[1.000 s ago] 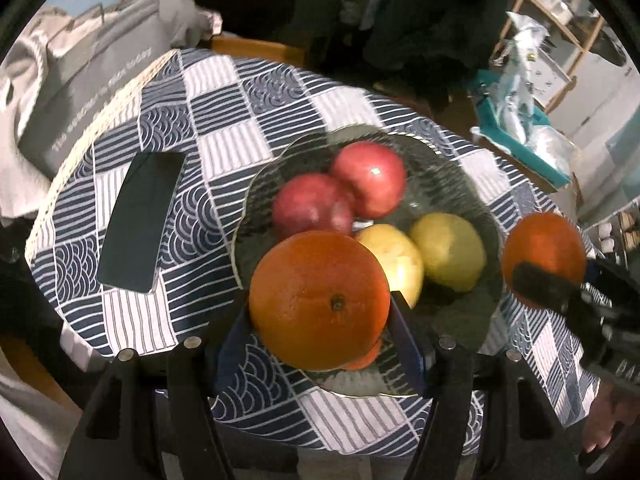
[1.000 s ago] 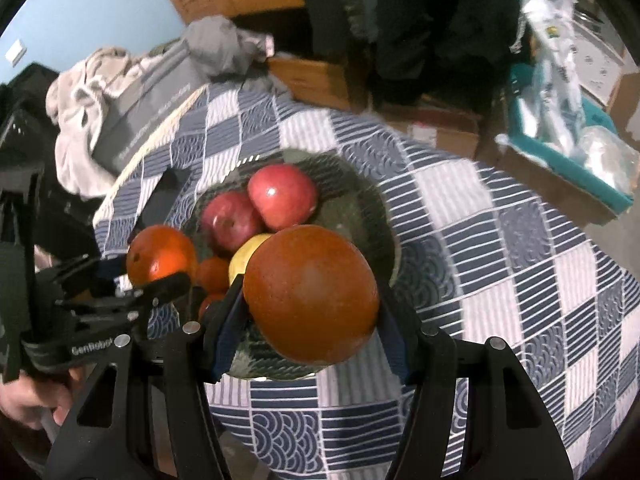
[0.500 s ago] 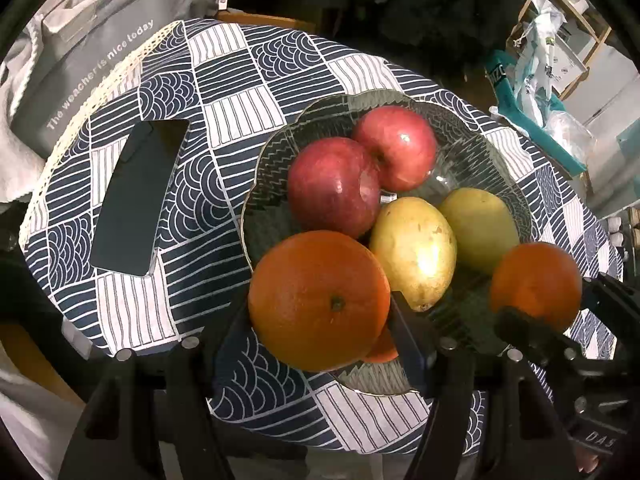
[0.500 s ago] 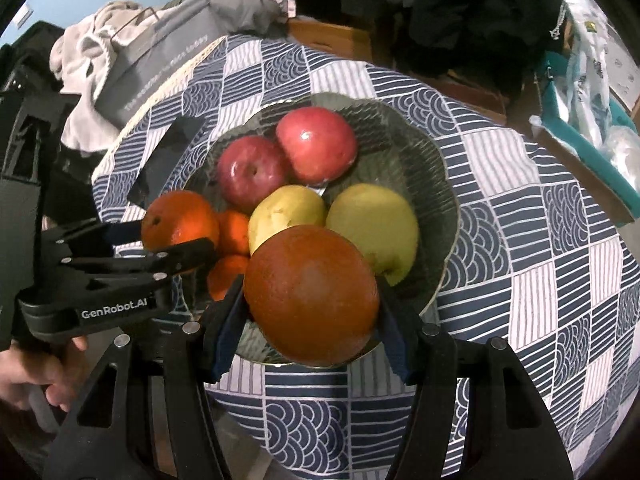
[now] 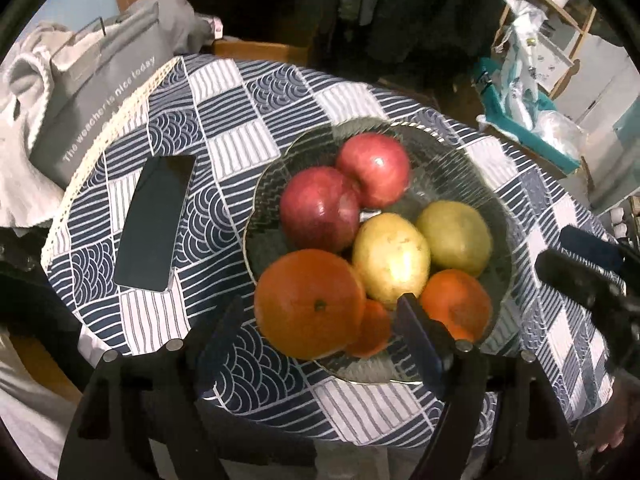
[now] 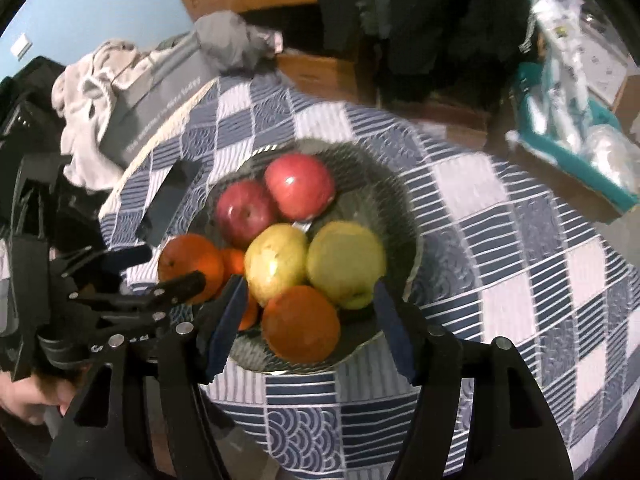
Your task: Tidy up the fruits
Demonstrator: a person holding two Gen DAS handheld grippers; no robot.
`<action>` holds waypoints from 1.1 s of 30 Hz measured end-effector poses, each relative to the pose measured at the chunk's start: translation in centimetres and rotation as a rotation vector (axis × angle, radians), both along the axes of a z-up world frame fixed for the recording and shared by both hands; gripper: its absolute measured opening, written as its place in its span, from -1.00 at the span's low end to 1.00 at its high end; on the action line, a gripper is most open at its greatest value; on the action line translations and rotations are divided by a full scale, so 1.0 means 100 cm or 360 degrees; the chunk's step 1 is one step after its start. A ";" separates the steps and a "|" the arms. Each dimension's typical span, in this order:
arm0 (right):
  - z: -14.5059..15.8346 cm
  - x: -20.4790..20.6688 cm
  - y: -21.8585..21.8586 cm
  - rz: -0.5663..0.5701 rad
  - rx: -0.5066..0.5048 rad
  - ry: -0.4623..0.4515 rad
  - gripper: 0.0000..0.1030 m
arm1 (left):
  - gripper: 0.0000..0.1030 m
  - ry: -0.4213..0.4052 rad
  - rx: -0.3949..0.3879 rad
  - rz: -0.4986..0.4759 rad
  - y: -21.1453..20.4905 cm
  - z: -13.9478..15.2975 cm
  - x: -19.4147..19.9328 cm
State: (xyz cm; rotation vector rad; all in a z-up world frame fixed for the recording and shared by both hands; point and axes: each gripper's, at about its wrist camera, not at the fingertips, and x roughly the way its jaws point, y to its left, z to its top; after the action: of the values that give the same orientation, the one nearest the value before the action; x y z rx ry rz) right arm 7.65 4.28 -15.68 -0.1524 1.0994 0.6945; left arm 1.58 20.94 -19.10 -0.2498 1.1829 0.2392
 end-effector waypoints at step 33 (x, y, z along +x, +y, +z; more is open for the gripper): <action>0.146 -0.041 -0.123 -0.0423 0.0012 -0.0634 0.62 | 0.78 -0.0606 0.0228 -0.0208 -0.084 0.159 -0.028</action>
State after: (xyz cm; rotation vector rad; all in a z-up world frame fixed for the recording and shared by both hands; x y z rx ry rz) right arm 3.54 -8.02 -1.05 -0.1282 0.7174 0.4061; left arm -1.26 12.57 -3.24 -0.0855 0.7971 0.1523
